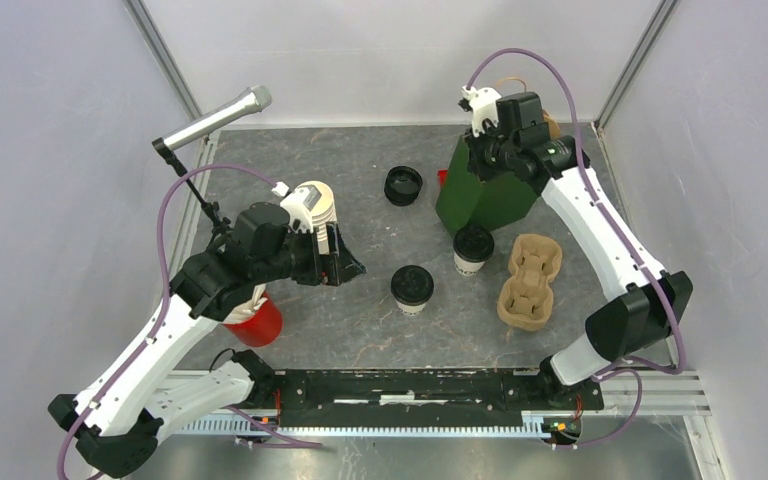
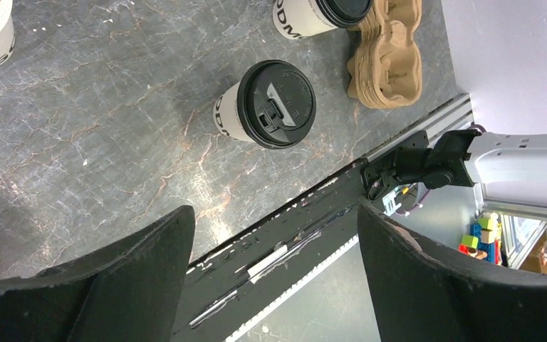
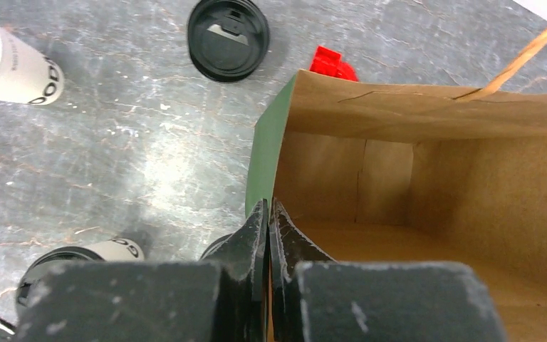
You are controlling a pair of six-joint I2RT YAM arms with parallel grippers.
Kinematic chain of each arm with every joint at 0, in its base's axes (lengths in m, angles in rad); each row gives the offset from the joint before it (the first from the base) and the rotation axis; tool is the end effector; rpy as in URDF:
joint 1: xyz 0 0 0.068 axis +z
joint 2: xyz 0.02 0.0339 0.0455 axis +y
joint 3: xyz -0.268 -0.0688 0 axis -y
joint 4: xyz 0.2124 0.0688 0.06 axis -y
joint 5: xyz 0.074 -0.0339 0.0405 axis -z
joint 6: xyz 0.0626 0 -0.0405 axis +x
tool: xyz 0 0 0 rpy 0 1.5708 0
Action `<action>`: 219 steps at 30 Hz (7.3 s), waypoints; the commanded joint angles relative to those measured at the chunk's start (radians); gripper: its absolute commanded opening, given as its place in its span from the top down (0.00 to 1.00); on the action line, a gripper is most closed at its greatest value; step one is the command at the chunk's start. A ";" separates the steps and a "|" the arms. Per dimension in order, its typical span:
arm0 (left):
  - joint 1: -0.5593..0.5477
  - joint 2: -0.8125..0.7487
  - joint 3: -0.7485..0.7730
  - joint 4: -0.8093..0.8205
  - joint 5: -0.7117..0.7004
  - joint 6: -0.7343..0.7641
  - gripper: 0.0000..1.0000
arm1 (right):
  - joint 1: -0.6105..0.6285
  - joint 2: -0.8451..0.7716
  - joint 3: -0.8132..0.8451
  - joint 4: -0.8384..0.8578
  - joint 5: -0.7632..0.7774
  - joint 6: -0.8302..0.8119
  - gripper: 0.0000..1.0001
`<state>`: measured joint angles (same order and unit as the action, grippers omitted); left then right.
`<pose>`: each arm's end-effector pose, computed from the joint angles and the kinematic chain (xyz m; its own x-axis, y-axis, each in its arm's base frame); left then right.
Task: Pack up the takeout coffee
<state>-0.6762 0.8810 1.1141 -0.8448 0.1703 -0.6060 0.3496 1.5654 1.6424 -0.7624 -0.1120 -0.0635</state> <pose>0.1130 -0.1042 0.3497 -0.7811 -0.0930 -0.6175 0.3408 0.7651 -0.5463 0.3087 0.1200 0.3714 -0.5667 -0.2737 -0.7771 -0.4586 0.8884 0.0215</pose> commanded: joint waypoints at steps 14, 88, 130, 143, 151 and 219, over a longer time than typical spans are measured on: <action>0.000 -0.005 0.051 -0.007 -0.068 0.039 0.11 | 0.193 -0.005 -0.002 0.075 -0.074 0.045 0.95; 0.010 0.471 0.360 0.206 -0.228 0.246 0.15 | -0.007 -0.529 -0.781 -0.024 0.453 0.455 0.45; 0.027 0.459 0.364 0.213 -0.032 0.212 0.35 | -0.129 -0.494 -0.898 0.086 0.361 0.446 0.54; 0.027 0.441 0.369 0.183 -0.085 0.210 0.30 | -0.130 -0.496 -0.873 0.061 0.361 0.452 0.65; 0.028 0.439 0.365 0.156 -0.136 0.221 0.27 | -0.130 -0.538 -0.762 -0.010 0.370 0.441 0.67; 0.271 0.488 0.288 0.655 0.230 -0.091 0.18 | 0.316 -0.234 -0.128 0.433 0.197 0.926 0.69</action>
<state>-0.4072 1.3510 1.3640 -0.3145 0.3408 -0.6590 0.6674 1.3697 1.4715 -0.3195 0.0555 0.8875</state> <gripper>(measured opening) 0.815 0.377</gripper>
